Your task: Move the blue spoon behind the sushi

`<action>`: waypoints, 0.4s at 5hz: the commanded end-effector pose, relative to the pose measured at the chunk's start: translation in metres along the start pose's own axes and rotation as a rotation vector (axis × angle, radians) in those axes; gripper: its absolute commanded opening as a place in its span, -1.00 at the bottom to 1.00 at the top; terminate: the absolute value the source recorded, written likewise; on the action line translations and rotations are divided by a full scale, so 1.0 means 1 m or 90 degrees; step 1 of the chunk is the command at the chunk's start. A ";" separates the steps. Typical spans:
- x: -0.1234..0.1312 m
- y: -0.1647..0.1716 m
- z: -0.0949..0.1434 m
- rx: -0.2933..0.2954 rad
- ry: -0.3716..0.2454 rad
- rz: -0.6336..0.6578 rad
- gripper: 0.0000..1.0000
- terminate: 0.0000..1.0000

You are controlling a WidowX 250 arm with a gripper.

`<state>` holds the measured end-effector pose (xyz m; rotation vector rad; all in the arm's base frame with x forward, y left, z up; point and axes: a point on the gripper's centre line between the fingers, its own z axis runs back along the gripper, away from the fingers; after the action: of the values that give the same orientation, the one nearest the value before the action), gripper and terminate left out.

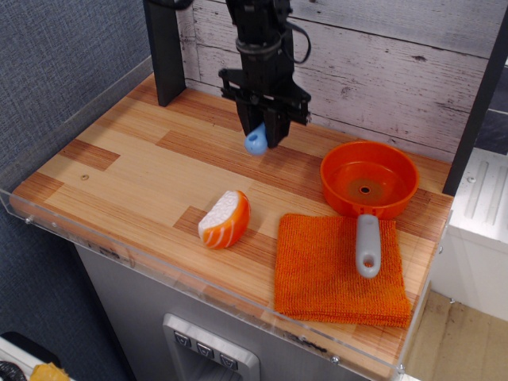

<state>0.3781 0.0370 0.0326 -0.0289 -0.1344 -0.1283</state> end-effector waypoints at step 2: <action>-0.019 -0.005 -0.014 0.017 0.005 -0.055 -1.00 -1.00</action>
<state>0.3700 0.0359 0.0092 -0.0033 -0.1032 -0.2148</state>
